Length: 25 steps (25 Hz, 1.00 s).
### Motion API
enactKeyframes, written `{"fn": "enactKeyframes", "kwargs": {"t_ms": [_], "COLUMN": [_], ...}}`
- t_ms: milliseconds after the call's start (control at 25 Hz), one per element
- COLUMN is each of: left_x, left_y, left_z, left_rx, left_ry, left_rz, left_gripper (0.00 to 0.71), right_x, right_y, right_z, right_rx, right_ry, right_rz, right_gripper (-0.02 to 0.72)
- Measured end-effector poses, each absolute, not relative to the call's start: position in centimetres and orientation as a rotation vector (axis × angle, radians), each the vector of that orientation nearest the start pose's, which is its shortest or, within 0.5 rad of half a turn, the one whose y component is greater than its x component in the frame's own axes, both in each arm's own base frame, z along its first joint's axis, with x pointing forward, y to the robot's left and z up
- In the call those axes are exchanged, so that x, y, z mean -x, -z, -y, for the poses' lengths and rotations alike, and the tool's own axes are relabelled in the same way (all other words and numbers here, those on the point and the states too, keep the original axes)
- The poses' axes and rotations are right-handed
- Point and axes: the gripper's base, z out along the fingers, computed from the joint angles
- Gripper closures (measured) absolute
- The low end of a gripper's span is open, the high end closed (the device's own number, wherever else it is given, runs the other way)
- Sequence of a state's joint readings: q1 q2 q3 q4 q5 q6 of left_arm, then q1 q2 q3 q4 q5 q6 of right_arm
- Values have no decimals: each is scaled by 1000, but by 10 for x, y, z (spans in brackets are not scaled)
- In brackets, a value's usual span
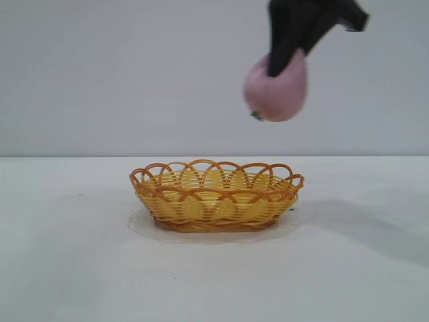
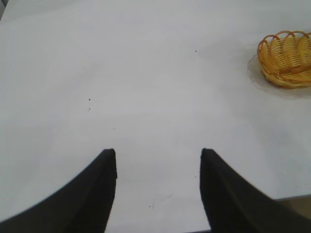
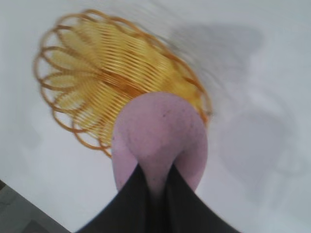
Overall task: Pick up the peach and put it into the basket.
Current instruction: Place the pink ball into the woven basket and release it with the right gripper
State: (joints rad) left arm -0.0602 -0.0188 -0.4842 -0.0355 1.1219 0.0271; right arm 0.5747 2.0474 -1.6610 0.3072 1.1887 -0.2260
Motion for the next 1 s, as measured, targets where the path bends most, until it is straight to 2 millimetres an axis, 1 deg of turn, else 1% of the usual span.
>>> {"fn": "enactKeyframes", "kwargs": {"t_ms": [80, 200, 240, 320, 360, 400, 520, 640, 680, 800, 840, 880, 1000], "left_x": [9, 9, 9, 9, 9, 9, 9, 9, 9, 9, 9, 9, 9], "left_y": [-268, -268, -268, -268, -268, -268, -268, -268, -268, -268, -268, -268, -268], "left_z": [2, 2, 2, 2, 2, 2, 2, 2, 2, 2, 2, 2, 2], "left_rx": [-95, -95, -95, -95, -95, -95, -95, -95, -95, -95, -95, -95, -95], "left_ry": [63, 63, 63, 63, 63, 63, 63, 63, 63, 63, 63, 63, 63], "left_rz": [-2100, -2100, -2100, -2100, -2100, -2100, -2100, -2100, -2100, -2100, -2100, -2100, -2100], "left_gripper": [331, 331, 331, 331, 331, 331, 331, 331, 331, 331, 331, 331, 331], "right_x": [-340, -343, -344, -345, -346, -346, -346, -346, -345, -343, -343, -343, -351], "right_y": [-204, -192, -190, -188, -188, -188, -188, -189, -189, -189, -190, -191, -200], "right_z": [-251, -253, -253, -254, -254, -254, -254, -254, -254, -252, -252, -251, -248], "right_rx": [1057, 1054, 1052, 1045, 1043, 1040, 1040, 1044, 1048, 1065, 1068, 1071, 1049], "right_ry": [-455, -440, -440, -439, -439, -440, -437, -437, -437, -436, -435, -436, -440], "right_rz": [-2917, -2928, -2928, -2921, -2917, -2913, -2911, -2916, -2922, -2947, -2956, -2962, -2936], "right_gripper": [703, 703, 638, 638, 571, 538, 409, 318, 335, 335, 294, 309, 309]}}
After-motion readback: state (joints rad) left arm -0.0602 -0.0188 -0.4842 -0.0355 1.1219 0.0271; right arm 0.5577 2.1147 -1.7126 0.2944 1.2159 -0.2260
